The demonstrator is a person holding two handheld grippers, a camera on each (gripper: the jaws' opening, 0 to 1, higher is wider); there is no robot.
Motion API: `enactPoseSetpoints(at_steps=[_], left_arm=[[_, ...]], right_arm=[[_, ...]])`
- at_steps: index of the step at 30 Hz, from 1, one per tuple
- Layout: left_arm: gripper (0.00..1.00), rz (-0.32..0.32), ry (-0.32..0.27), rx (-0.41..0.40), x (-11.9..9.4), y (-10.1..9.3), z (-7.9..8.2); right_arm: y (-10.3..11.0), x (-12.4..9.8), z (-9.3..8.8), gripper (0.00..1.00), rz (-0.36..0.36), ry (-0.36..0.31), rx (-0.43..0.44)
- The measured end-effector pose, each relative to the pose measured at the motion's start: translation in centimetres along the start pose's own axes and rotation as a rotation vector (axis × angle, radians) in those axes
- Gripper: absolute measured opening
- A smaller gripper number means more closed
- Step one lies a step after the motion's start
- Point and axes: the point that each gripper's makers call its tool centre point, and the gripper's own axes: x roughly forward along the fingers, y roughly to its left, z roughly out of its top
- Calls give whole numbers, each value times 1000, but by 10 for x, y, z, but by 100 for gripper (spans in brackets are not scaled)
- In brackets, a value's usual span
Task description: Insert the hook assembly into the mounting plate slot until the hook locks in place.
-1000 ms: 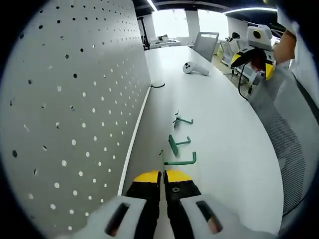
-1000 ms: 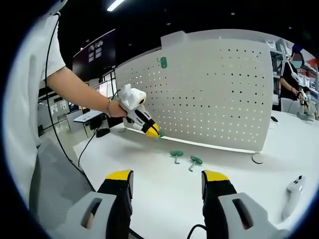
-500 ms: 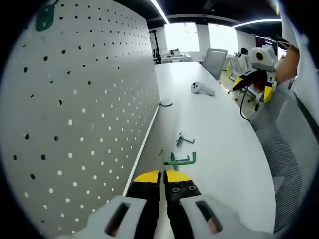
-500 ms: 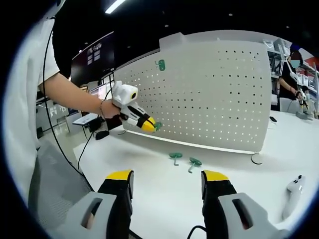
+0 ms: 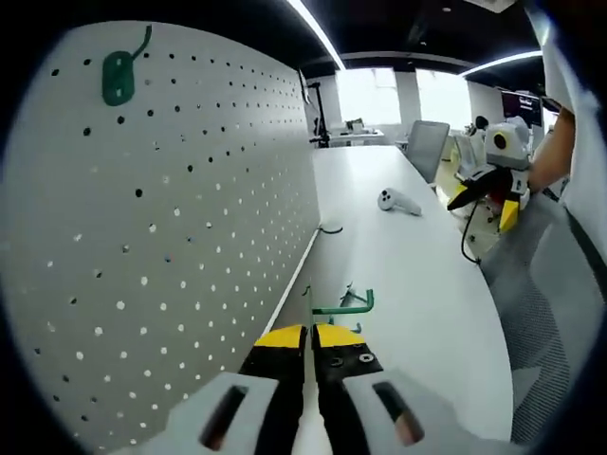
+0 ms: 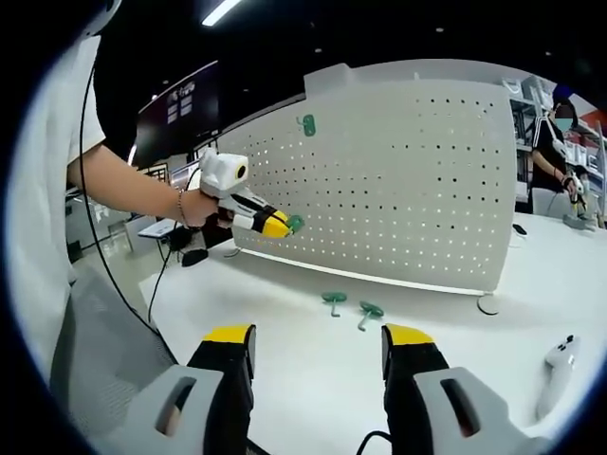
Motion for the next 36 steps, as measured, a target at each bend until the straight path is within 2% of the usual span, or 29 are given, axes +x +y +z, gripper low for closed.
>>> enactPoseSetpoints(at_steps=[9, 21, 29, 36], left_arm=[[3, 39, -45, -6, -16, -10, 11], [3, 82, -116, -29, -26, -18, 27], [3, 108, -161, -56, -35, -24, 33], [3, 135, -190, -74, -41, -29, 31]], right_arm=[[1, 0, 3, 53, 5, -15, 5], [3, 0, 8, 53, 11, -26, -26], [4, 0, 11, 54, 15, -35, -28], [4, -2, 15, 55, 13, -53, -23]])
